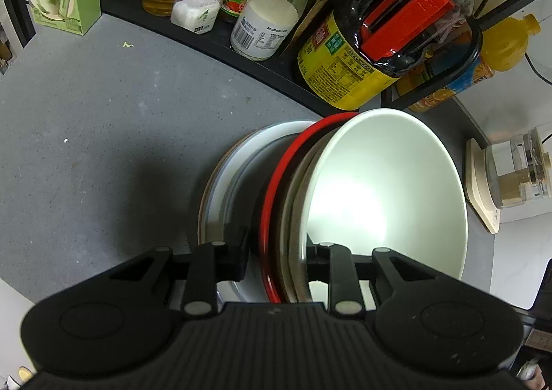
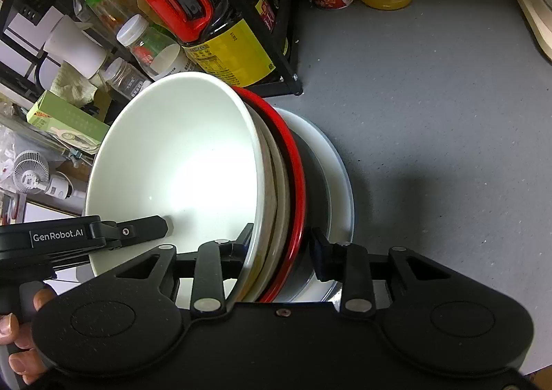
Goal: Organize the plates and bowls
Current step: 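Lower the bowl stack onto the 'BAKERY' plate with both grippers, then open both grippers and lift them away from the bowl stack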
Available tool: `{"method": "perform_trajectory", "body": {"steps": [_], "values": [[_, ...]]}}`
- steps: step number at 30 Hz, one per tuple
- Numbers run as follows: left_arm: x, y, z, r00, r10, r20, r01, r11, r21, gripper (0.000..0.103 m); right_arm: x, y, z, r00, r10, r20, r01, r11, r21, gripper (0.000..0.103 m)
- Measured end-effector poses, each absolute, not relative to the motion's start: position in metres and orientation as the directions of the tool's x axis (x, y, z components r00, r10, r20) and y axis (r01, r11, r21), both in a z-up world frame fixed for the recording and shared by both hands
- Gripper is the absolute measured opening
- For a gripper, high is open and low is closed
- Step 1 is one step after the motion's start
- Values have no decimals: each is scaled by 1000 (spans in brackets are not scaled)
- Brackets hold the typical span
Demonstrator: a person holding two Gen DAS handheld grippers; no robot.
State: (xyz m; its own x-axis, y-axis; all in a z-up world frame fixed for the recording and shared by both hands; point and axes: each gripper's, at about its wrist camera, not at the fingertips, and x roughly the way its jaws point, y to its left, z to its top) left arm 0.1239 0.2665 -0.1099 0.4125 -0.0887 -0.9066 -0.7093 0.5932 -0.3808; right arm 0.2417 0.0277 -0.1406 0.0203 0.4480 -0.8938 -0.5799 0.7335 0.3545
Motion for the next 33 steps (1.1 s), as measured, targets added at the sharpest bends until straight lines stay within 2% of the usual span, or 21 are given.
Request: {"method": "perform_trajectory", "body": {"steps": [12,14,16,23,29,33], "values": [[124,266,-106,433,-89,-897,-669,634,-387,30,241,22,-138,45,469,-882,-546,751,371,38],[125,268,-102,441,-80,-894,-652,656,-380,33,241,20,-133,63,473,-879,-546,753,366,42],[126,270,-98,452,-71,-889,-635,675,-377,41,240,16,-127,90,476,-875,-544,759,357,47],[127,276,-87,490,-38,-871,-589,722,-363,61,234,-1,-108,168,487,-857,-535,775,336,64],[126,273,-76,524,-31,-851,-546,754,-364,71,228,-18,-93,251,481,-840,-521,799,302,79],[124,264,-61,561,-12,-827,-500,792,-351,77,223,-31,-82,304,473,-827,-512,813,277,85]]}}
